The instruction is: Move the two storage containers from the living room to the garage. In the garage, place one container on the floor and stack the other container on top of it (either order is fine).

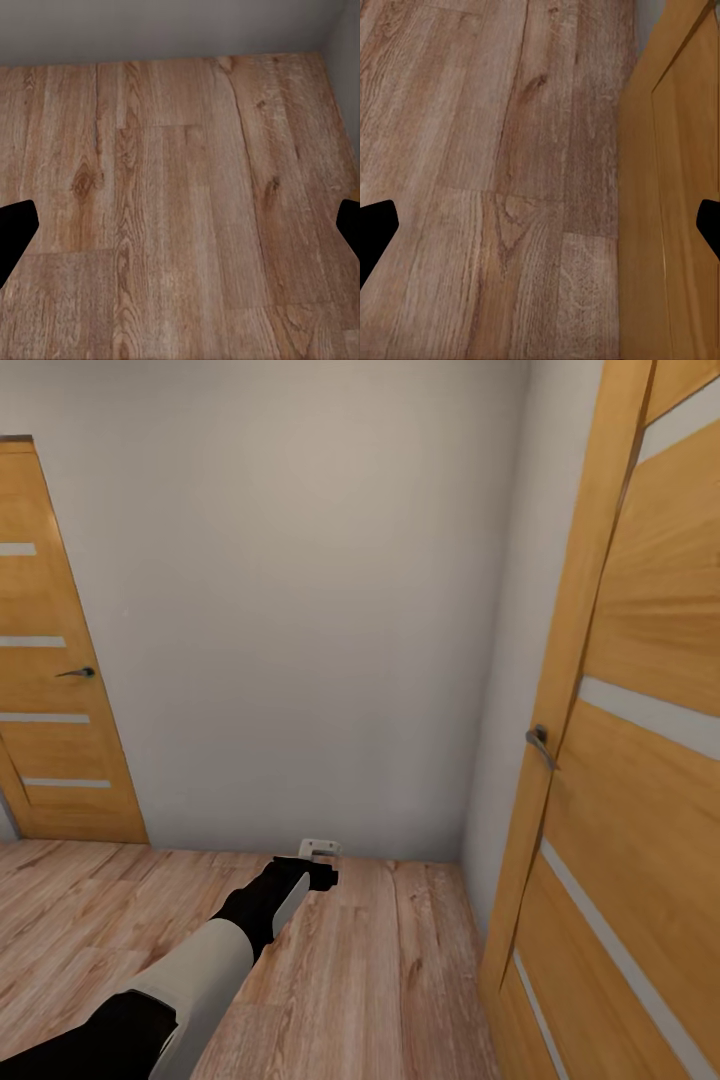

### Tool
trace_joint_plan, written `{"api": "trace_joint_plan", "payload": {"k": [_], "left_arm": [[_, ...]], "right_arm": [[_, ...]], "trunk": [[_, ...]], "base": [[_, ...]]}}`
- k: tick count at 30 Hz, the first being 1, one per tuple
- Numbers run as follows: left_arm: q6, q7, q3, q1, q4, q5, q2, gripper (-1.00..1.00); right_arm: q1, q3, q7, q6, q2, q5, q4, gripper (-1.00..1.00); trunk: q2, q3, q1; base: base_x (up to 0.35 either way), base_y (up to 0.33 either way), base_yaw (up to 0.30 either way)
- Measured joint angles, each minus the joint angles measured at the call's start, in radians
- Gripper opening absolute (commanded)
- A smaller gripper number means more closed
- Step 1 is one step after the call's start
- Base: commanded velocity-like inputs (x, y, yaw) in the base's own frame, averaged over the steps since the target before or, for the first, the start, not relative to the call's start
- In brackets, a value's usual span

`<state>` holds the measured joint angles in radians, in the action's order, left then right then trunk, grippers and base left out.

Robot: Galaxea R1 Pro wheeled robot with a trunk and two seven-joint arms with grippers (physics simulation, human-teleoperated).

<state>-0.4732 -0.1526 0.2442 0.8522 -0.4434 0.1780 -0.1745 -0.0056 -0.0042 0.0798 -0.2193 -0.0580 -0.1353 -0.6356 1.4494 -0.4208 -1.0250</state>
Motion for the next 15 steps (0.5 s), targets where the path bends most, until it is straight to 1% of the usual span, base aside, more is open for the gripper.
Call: {"api": "trace_joint_plan", "payload": {"k": [4, 9, 11, 15], "left_arm": [[0.0, 0.0, 0.0, 0.0, 0.0, 0.0, 0.0, 1.0], [0.0, 0.0, 0.0, 0.0, 0.0, 0.0, 0.0, 1.0], [0.0, 0.0, 0.0, 0.0, 0.0, 0.0, 0.0, 1.0], [0.0, 0.0, 0.0, 0.0, 0.0, 0.0, 0.0, 1.0]], "right_arm": [[0.0, 0.0, 0.0, 0.0, 0.0, 0.0, 0.0, 1.0], [0.0, 0.0, 0.0, 0.0, 0.0, 0.0, 0.0, 1.0], [0.0, 0.0, 0.0, 0.0, 0.0, 0.0, 0.0, 1.0], [0.0, 0.0, 0.0, 0.0, 0.0, 0.0, 0.0, 1.0]], "trunk": [[0.0, 0.0, 0.0], [0.0, 0.0, 0.0], [0.0, 0.0, 0.0], [0.0, 0.0, 0.0]], "base": [[0.0, -0.192, 0.0], [0.003, -0.013, 0.0], [0.132, -0.002, 0.0], [0.236, -0.001, 0.0]]}}
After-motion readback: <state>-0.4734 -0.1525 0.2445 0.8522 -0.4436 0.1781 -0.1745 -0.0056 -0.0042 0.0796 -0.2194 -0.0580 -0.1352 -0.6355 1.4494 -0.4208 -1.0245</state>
